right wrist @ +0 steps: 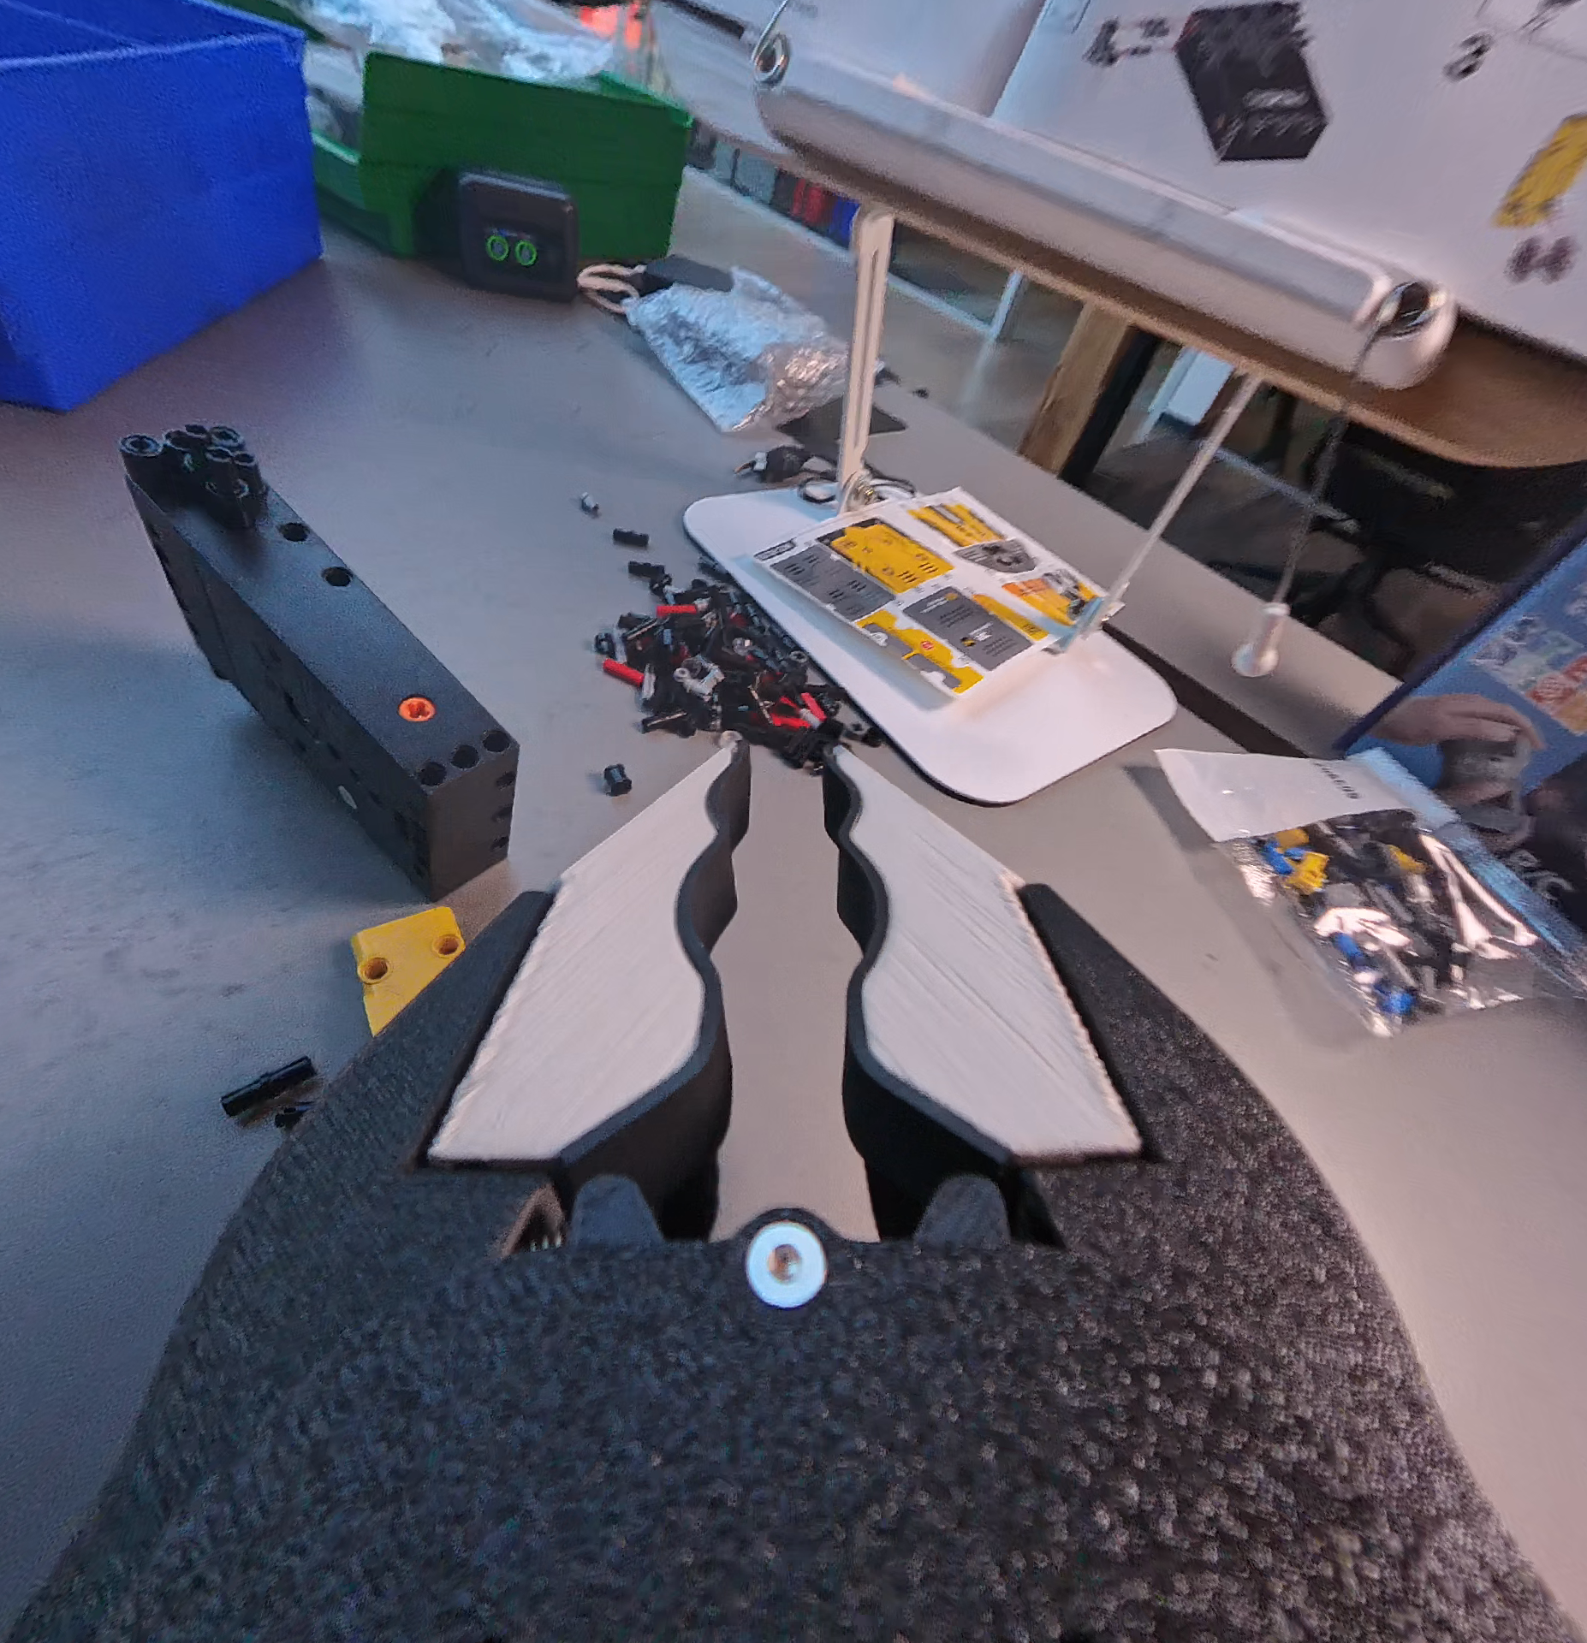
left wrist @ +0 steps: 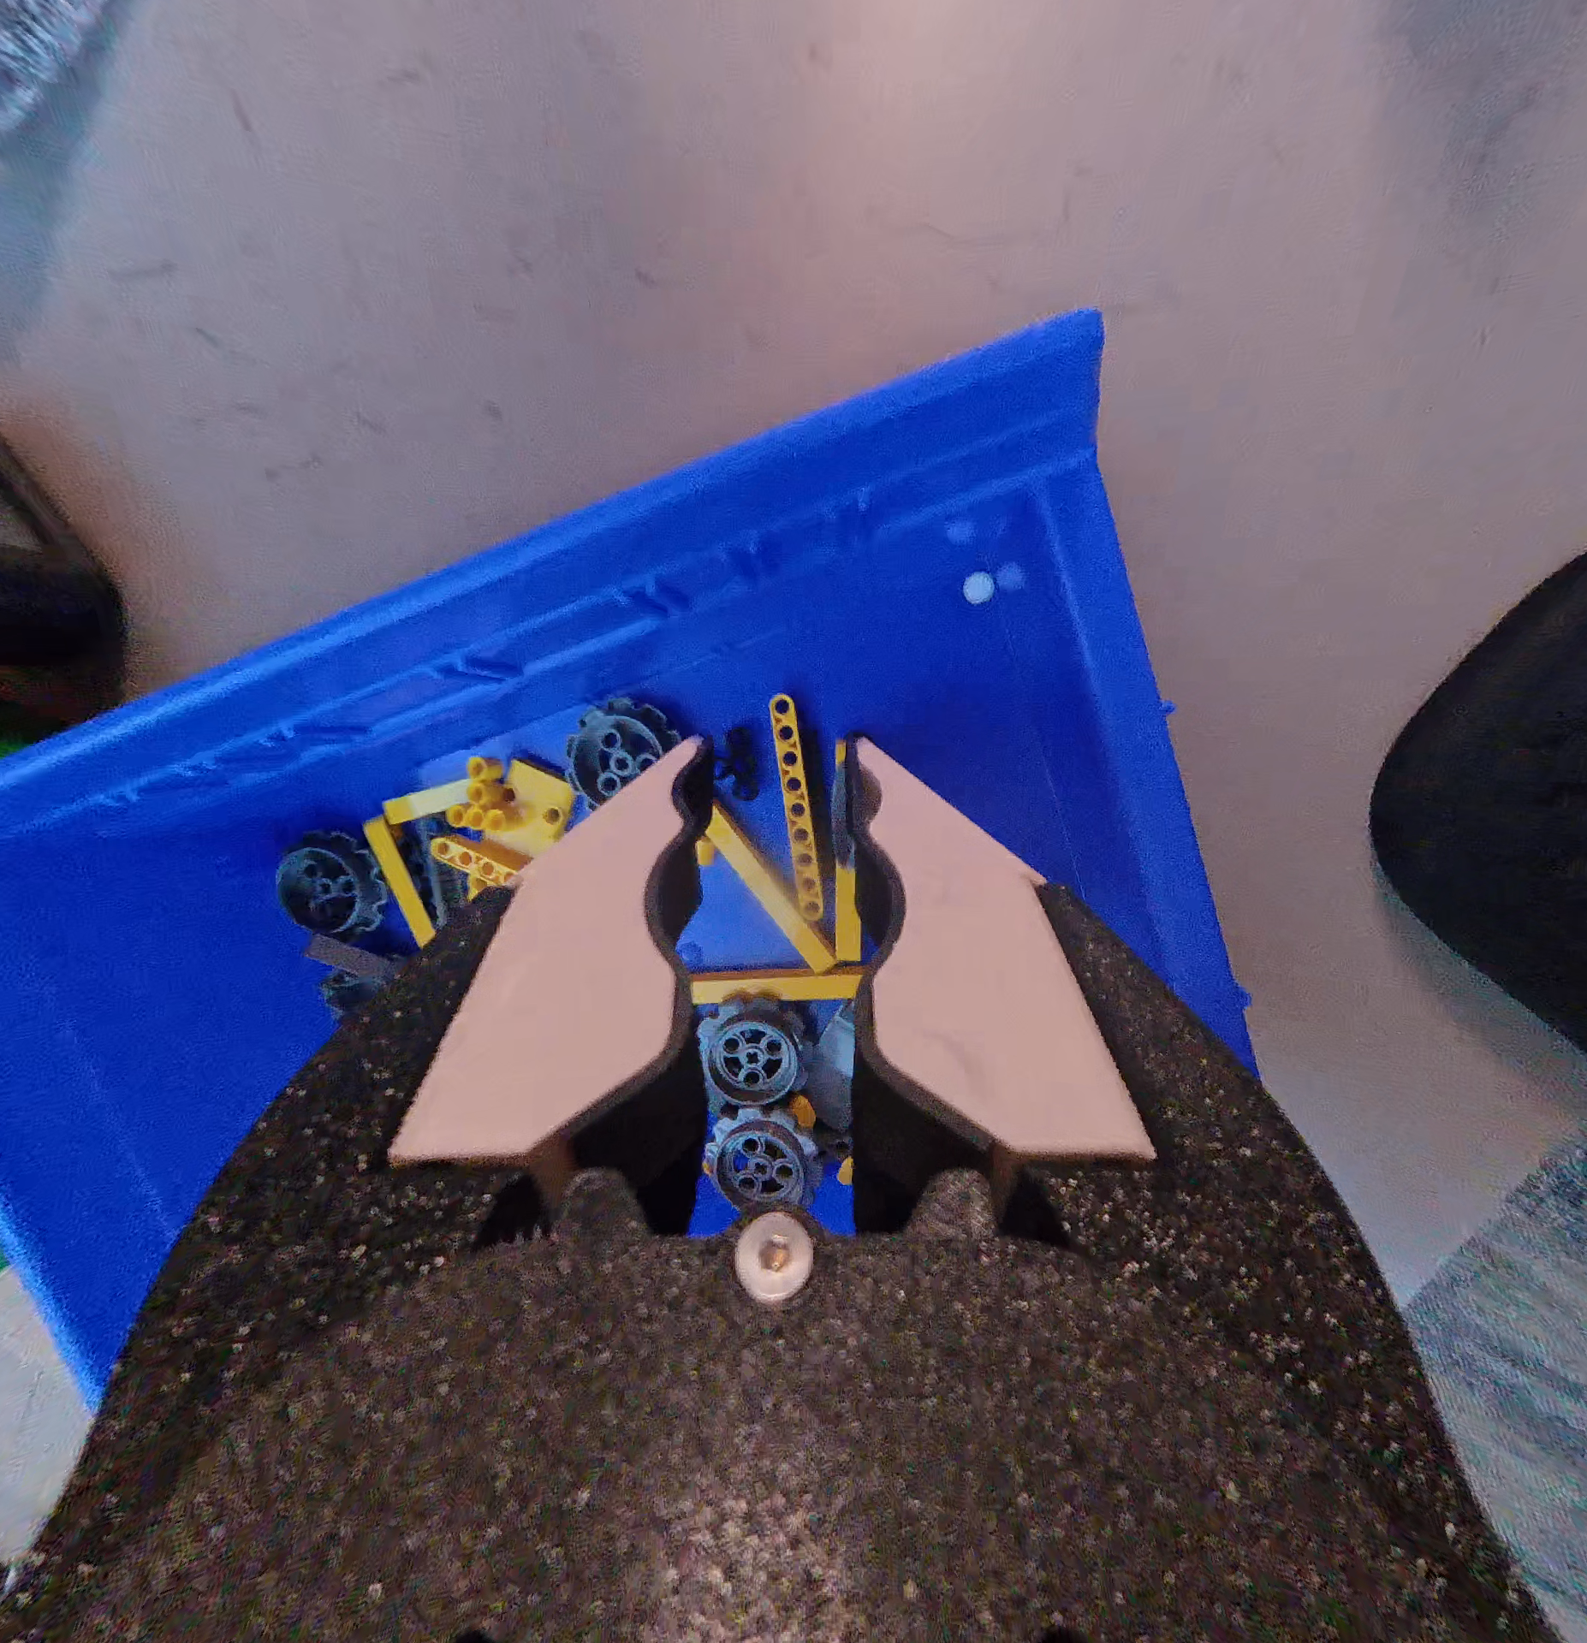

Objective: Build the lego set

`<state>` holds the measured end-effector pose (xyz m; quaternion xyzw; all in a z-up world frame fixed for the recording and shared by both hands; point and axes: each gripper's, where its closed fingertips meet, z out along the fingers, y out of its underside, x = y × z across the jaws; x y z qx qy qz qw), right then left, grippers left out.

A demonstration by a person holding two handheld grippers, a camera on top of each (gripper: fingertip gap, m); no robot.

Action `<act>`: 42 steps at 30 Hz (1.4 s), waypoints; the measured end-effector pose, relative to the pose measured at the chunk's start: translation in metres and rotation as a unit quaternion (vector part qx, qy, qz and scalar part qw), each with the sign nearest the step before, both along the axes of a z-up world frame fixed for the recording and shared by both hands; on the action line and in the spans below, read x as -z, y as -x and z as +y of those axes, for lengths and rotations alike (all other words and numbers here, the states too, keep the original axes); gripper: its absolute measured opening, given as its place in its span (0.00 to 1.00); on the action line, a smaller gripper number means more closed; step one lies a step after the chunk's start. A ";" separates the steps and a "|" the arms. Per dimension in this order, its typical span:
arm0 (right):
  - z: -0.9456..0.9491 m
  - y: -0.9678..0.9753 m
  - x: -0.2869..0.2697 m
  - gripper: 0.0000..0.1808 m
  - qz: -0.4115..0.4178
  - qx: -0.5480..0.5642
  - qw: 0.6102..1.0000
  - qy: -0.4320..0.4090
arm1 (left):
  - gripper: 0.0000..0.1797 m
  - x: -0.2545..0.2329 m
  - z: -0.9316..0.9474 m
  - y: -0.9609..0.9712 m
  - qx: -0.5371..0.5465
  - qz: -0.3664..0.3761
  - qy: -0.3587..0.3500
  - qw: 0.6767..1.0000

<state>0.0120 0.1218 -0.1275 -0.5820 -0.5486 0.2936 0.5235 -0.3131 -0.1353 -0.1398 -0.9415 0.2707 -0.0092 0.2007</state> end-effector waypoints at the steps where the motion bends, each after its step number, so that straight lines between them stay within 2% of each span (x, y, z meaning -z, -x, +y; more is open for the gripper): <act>1: 0.000 0.008 0.005 0.07 -0.021 -0.019 1.000 0.012 | 0.16 -0.013 0.009 -0.002 -0.012 0.013 -0.034 0.999; 3: 0.002 0.027 0.014 0.04 -0.071 -0.055 0.996 0.019 | 0.16 -0.042 0.028 -0.015 -0.033 0.029 -0.115 0.992; 5: 0.007 0.048 0.022 0.00 -0.117 -0.080 0.990 0.006 | 0.17 -0.072 0.045 -0.047 -0.039 0.012 -0.199 0.979; 8: 0.018 0.080 0.034 0.00 -0.162 -0.101 0.982 0.003 | 0.17 -0.100 0.063 -0.118 -0.020 -0.062 -0.306 0.950; 11: 0.020 0.107 0.042 0.00 -0.179 -0.125 0.976 0.026 | 0.17 -0.093 0.079 -0.172 -0.011 -0.137 -0.352 0.926; 16: 0.021 0.115 0.060 0.00 -0.230 -0.143 0.962 0.025 | 0.19 -0.038 0.110 -0.203 -0.025 -0.176 -0.324 0.929; 22: 0.013 0.090 0.070 0.00 -0.263 -0.174 0.948 0.038 | 0.19 -0.008 0.131 -0.203 -0.033 -0.197 -0.301 0.932; 27: 0.014 0.090 0.055 0.00 -0.229 -0.188 0.954 0.047 | 0.19 0.005 0.145 -0.194 -0.062 -0.218 -0.290 0.930; 35: 0.025 0.122 0.062 0.01 -0.254 -0.199 0.946 0.042 | 0.18 0.018 0.206 -0.179 -0.076 -0.192 -0.258 0.944; 42: 0.018 0.106 0.055 0.00 -0.247 -0.221 0.943 0.038 | 0.18 0.033 0.250 -0.184 -0.030 -0.149 -0.226 0.962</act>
